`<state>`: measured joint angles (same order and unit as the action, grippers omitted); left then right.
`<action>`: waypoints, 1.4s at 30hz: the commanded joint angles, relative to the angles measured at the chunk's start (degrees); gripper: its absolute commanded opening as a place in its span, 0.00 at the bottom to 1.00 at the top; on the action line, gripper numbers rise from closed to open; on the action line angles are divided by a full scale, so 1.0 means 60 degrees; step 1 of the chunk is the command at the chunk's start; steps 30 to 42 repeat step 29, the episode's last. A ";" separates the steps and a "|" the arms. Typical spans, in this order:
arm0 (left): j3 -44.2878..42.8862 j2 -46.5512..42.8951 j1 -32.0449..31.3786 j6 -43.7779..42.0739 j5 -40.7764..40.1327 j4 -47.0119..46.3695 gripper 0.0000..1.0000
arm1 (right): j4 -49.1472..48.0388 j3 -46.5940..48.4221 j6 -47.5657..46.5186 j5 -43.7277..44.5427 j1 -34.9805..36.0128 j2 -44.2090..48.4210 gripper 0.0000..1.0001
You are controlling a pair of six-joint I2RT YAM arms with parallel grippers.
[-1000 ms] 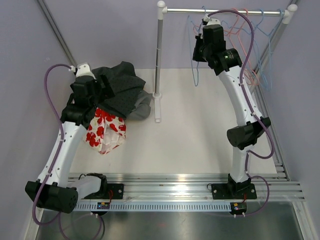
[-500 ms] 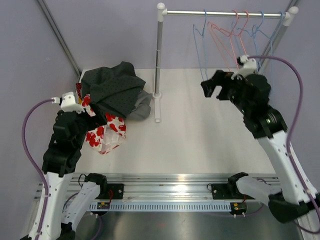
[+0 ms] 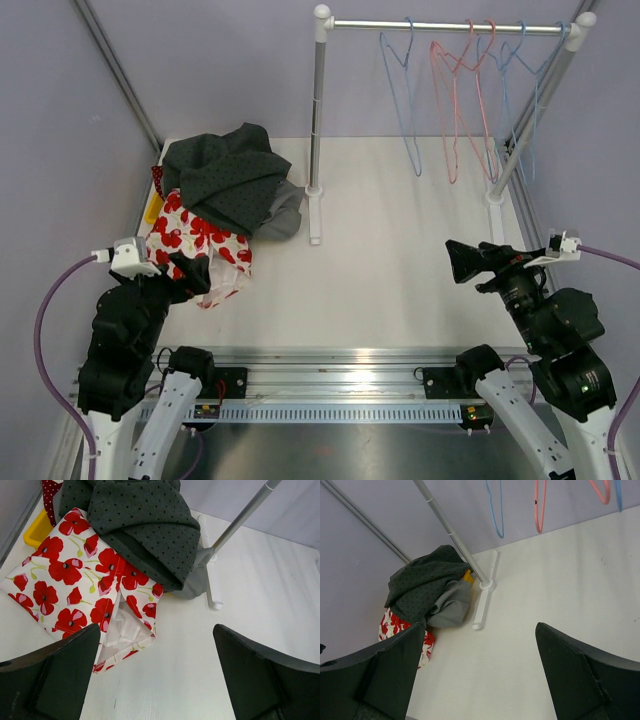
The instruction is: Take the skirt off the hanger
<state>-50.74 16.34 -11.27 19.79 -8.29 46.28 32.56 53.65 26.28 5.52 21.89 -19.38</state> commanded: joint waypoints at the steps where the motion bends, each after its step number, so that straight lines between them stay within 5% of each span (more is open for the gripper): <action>1: 0.0092 0.0089 -0.0099 0.0012 0.0313 -0.0462 0.99 | 0.0359 0.0111 -0.0028 0.0589 -0.0015 0.0314 1.00; 42: -0.0097 0.0894 -0.0348 0.0085 -0.0610 -0.0170 0.99 | 0.0683 -0.0094 -0.0601 -0.0275 -0.0030 0.0036 1.00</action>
